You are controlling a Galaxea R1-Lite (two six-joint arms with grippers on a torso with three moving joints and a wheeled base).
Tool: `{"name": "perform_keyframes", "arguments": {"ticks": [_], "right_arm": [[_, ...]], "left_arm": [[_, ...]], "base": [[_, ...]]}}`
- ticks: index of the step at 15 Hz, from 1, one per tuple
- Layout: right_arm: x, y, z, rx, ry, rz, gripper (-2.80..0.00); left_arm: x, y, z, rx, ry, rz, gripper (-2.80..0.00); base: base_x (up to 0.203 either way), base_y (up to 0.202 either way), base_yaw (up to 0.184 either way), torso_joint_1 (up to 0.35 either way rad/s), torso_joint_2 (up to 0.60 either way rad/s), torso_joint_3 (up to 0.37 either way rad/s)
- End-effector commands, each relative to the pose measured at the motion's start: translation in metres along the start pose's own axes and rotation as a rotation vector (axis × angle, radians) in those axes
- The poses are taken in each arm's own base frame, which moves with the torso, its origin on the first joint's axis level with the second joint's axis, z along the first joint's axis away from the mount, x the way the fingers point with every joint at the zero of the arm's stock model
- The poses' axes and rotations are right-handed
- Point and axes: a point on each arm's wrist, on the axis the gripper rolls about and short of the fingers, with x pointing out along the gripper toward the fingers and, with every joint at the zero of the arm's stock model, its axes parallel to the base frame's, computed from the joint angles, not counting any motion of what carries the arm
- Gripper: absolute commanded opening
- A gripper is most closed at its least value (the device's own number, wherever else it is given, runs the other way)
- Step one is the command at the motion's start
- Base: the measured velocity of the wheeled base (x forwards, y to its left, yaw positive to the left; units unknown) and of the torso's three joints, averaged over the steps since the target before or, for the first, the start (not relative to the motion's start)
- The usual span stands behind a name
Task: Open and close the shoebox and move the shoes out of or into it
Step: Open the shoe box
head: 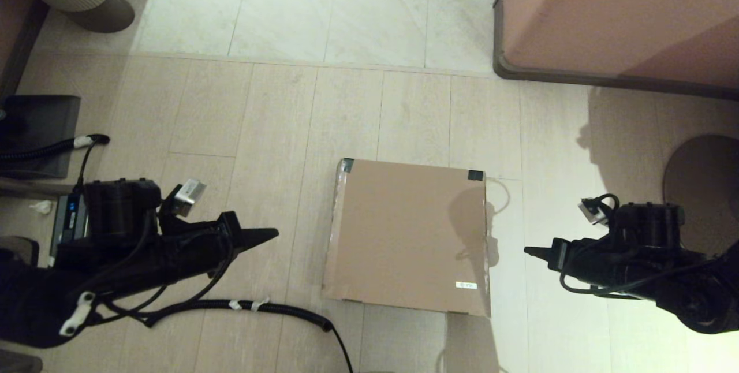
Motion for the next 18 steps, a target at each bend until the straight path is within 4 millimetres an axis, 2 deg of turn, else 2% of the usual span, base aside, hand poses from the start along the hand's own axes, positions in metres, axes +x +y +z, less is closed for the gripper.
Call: {"name": "perform_keyframes", "arguments": {"ticks": [1, 6, 11, 14, 15, 18], "right_arm": [[0.032, -0.021, -0.024, 0.012, 0.039, 0.003, -2.8], [0.062, -0.028, -0.043, -0.01, 0.043, 0.024, -2.8], [0.093, -0.024, -0.065, -0.065, -0.005, 0.001, -2.8], [0.096, -0.022, -0.07, -0.063, 0.007, 0.003, -2.8], [0.095, -0.02, -0.07, -0.054, 0.008, 0.009, -2.8], [0.084, -0.01, -0.06, -0.019, -0.017, 0.029, -2.8]], "left_arm": [[0.031, 0.023, -0.003, -0.035, 0.053, 0.034, -2.8], [0.076, 0.05, 0.004, -0.036, 0.067, 0.065, -2.8], [0.107, 0.064, 0.006, 0.018, 0.005, 0.087, -2.8], [0.117, 0.065, 0.002, 0.022, 0.012, 0.087, -2.8], [0.126, 0.063, -0.005, 0.027, 0.037, 0.077, -2.8], [0.136, 0.056, -0.013, 0.04, 0.063, 0.056, -2.8]], "base": [[0.0, 0.0, 0.0, 0.0, 0.0, 0.0], [0.0, 0.0, 0.0, 0.0, 0.0, 0.0], [0.0, 0.0, 0.0, 0.0, 0.0, 0.0], [0.0, 0.0, 0.0, 0.0, 0.0, 0.0], [0.0, 0.0, 0.0, 0.0, 0.0, 0.0], [0.0, 0.0, 0.0, 0.0, 0.0, 0.0]]}}
